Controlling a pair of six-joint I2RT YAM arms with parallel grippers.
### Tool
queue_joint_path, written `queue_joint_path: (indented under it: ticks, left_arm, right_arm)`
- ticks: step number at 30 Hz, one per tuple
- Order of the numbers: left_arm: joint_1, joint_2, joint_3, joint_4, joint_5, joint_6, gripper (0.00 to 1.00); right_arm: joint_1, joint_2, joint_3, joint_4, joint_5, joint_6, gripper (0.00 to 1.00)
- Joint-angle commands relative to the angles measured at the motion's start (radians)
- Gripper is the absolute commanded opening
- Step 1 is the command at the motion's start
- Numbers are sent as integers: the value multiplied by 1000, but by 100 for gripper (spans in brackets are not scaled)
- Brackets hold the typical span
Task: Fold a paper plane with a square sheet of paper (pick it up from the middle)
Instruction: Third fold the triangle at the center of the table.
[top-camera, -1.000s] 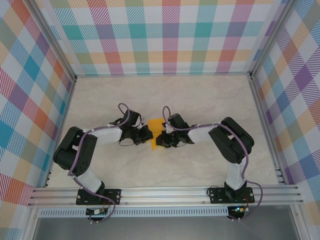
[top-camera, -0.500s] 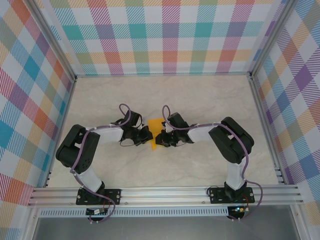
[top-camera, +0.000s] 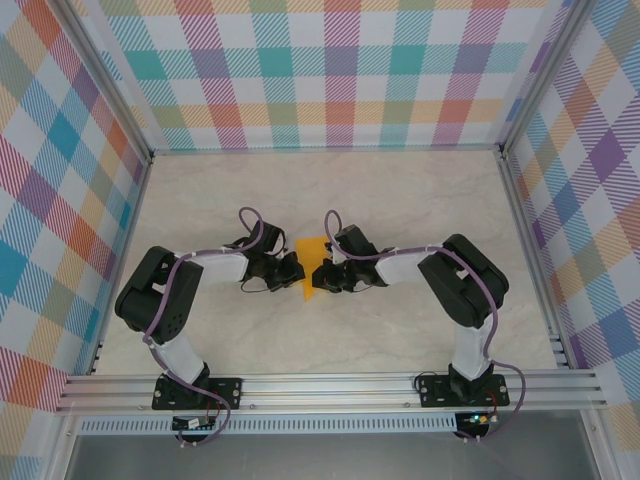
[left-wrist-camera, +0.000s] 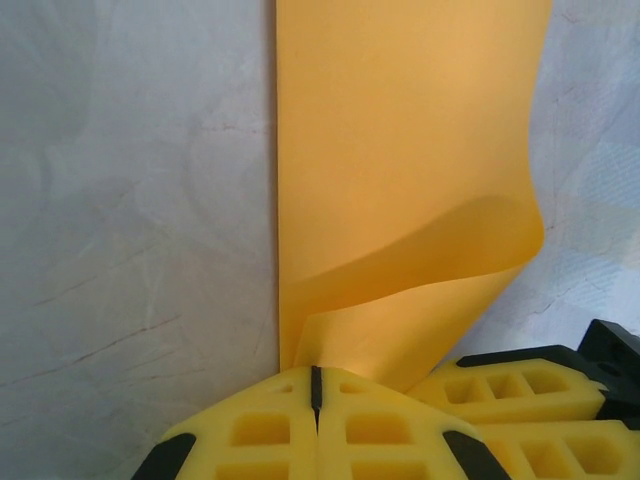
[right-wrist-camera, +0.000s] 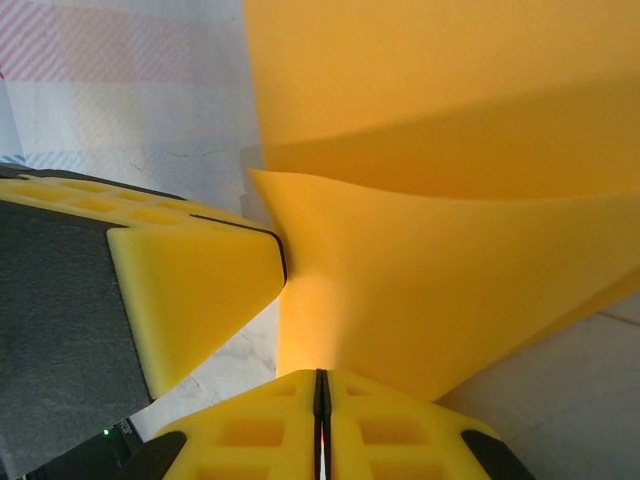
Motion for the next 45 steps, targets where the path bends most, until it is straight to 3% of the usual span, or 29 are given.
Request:
queue_joint_path:
  ticks: [1,8,18,30,39,45]
  left_arm:
    - [-8,13,24,-37,-17,17,4]
    - [-7,12,25,-58,-46,26,4]
    - [-8,26,26,-78,-60,27,4]
    - [-7,56,41,-128,-95,38,2]
    - [-8,61,49,-148,-97,50,2]
    - [-8,66,51,-152,-96,53,2]
  right_arm:
    - [5,-48,-9,-2,41,-20,9]
    - [4,-74,-10,-23,100,-9,9]
    - [4,16,64,-82,52,-10,8]
    - [4,60,138,-268,134,-6,6]
    - [-2,1,147,-244,131,-7,6]
    - [-22,41,142,-264,147,-3,6]
